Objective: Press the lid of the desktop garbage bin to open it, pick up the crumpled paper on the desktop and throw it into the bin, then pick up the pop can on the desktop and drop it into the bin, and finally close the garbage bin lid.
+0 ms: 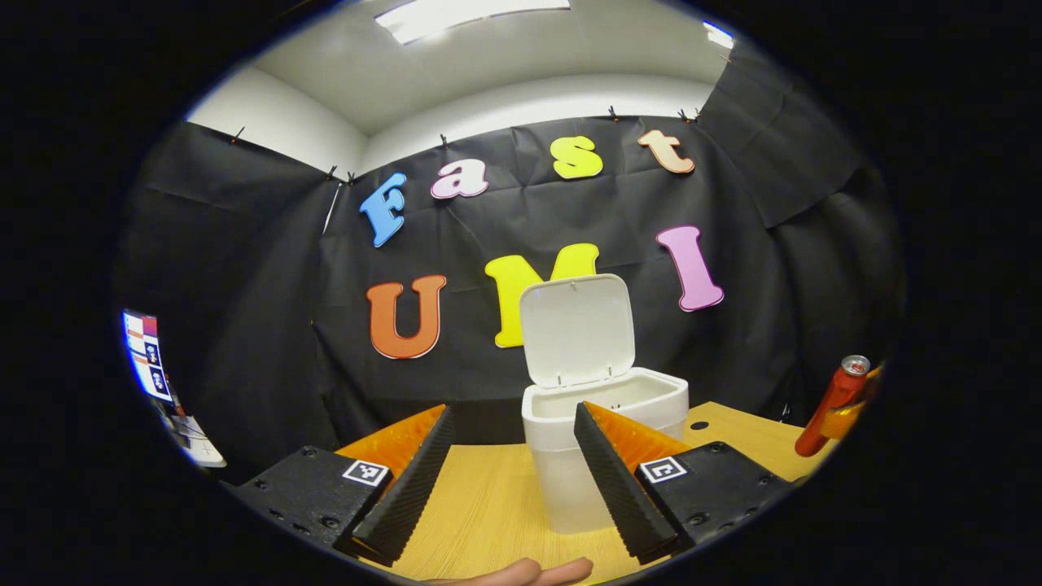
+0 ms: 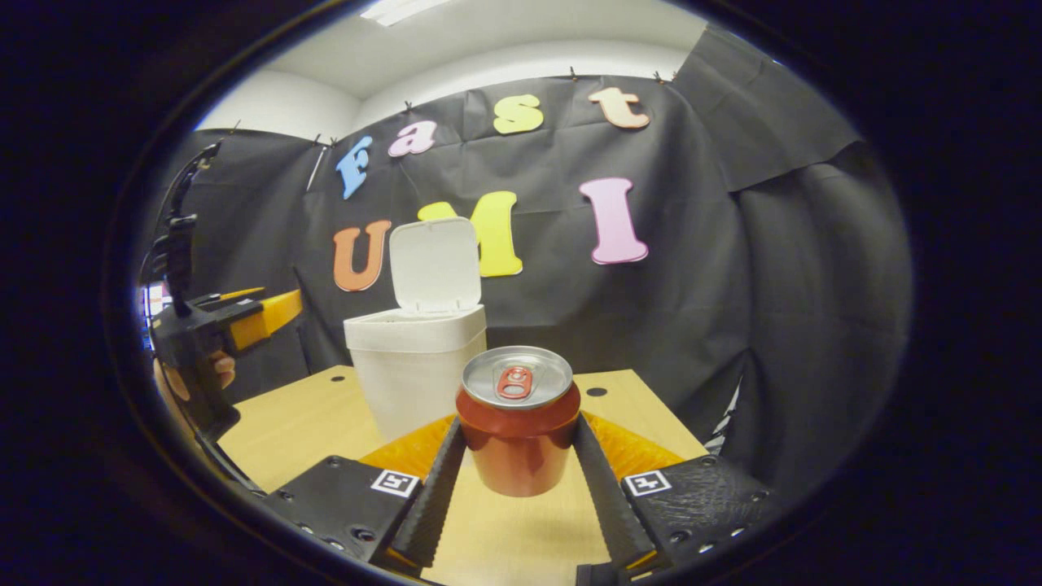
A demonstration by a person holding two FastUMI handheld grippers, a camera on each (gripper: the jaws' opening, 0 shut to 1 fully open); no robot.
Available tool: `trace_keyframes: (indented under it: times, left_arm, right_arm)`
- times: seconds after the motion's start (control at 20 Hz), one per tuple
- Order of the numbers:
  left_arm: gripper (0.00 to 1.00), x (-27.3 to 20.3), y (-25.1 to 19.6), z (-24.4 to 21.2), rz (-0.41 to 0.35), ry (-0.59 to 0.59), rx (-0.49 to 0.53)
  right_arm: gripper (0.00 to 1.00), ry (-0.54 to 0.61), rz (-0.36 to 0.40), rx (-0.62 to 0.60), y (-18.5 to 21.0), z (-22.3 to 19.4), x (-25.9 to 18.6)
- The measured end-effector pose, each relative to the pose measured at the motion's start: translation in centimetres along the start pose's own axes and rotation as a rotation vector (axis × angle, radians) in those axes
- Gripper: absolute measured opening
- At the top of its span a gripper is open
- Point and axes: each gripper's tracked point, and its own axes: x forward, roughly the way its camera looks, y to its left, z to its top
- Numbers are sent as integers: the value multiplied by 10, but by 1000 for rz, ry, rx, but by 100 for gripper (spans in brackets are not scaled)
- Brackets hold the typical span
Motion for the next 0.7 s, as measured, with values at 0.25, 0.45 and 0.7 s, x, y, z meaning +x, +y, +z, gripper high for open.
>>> trace_keyframes:
  times: [0.25,0.45,0.7]
  left_arm:
    - [95,-47,48,-29,85,-26,24]
    - [96,-68,78,-54,137,8,-53]
    - [96,-69,95,-52,142,5,-7]
  right_arm:
    - [76,4,-40,-33,11,-5,5]
    - [76,29,-57,-68,27,-11,8]
    - [74,-5,-25,-10,66,9,-10]
